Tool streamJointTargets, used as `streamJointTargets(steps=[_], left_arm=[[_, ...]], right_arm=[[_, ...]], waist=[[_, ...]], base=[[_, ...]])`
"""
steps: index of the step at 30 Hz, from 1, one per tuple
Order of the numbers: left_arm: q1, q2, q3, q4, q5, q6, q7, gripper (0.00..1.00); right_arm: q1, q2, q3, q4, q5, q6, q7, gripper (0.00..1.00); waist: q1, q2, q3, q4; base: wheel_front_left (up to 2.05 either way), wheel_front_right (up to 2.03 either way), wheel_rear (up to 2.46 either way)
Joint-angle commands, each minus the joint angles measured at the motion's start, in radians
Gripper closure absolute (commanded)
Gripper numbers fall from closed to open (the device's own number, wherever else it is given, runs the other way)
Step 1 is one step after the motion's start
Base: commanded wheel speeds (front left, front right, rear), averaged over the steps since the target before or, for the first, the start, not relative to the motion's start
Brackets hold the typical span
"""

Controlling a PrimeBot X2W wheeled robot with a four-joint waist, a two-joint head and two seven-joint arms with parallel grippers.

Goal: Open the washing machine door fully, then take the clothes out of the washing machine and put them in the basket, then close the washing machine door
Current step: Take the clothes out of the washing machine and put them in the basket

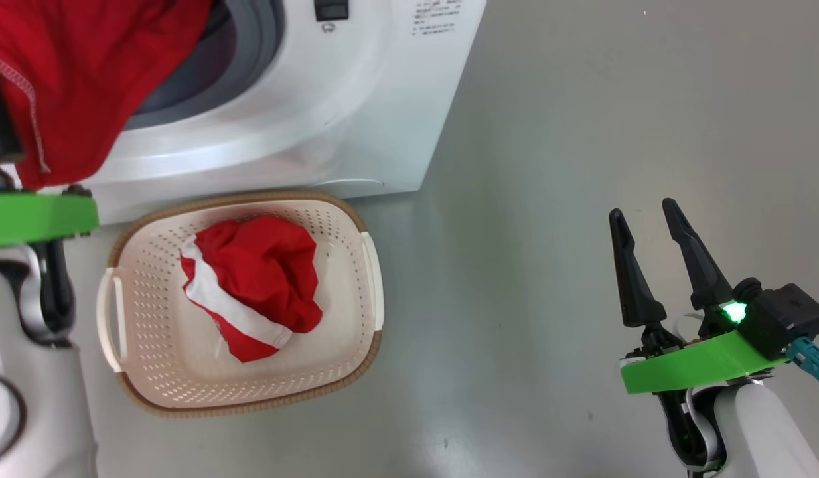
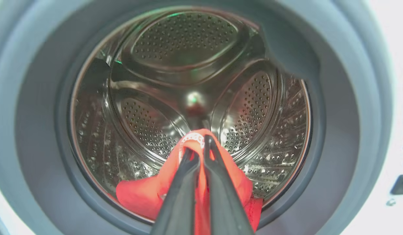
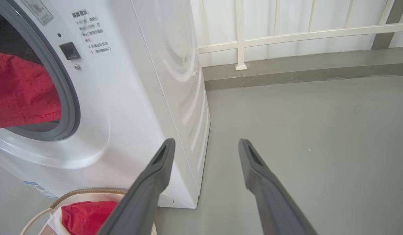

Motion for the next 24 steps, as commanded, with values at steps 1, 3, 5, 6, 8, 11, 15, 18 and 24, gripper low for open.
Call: streamJointTargets(steps=[1,3,5,6,8,11,15,18,24], left_arm=[[0.048,0.019,0.034,-0.092,0.014,-0.005,-0.005,1.0],[0.068,0.011,0.038,-0.132,0.017,-0.007,-0.005,1.0],[0.101,-0.003,0.047,-0.213,0.017,-0.011,-0.005,1.0],[0.117,-0.009,0.047,-0.251,0.018,-0.012,-0.005,1.0],[0.147,-0.019,0.043,-0.326,0.016,-0.014,-0.005,1.0],[0.19,-0.031,0.034,-0.425,0.009,-0.015,-0.005,1.0],[0.222,-0.039,0.016,-0.544,-0.003,-0.016,-0.005,1.0],[0.234,-0.043,0.011,-0.629,-0.008,-0.016,-0.005,1.0],[0.256,-0.046,-0.02,-0.68,0.003,-0.016,-0.005,1.0]], right_arm=[[0.024,-0.007,0.014,-0.02,-0.019,0.007,-0.006,0.0],[0.026,-0.007,0.013,-0.02,-0.019,0.007,-0.006,0.0],[0.029,-0.007,0.012,-0.02,-0.02,0.007,-0.006,0.0],[0.031,-0.007,0.012,-0.02,-0.02,0.007,-0.006,0.0],[0.033,-0.007,0.01,-0.02,-0.021,0.007,-0.006,0.0],[0.038,-0.007,0.008,-0.021,-0.022,0.007,-0.006,0.0],[0.041,-0.007,0.006,-0.022,-0.023,0.007,-0.006,0.0],[0.04,-0.007,0.007,-0.023,-0.024,0.007,-0.006,0.0],[0.035,-0.007,0.007,-0.024,-0.023,0.007,-0.006,0.0]], waist=[[0.0,0.0,-0.018,0.013],[0.0,0.0,-0.021,0.015],[0.0,0.0,-0.026,0.019],[0.0,0.0,-0.029,0.02],[0.0,0.0,-0.032,0.024],[0.0,0.0,-0.036,0.028],[0.0,0.0,-0.036,0.032],[0.0,0.0,-0.032,0.032],[0.0,0.0,-0.021,0.033]], base=[[0.0,0.0,0.0],[0.0,0.0,0.0],[0.0,0.0,0.0],[0.0,0.0,0.0],[0.0,0.0,0.0],[0.0,0.0,0.0],[0.0,0.0,0.0],[0.0,0.0,0.0],[0.0,0.0,0.0]])
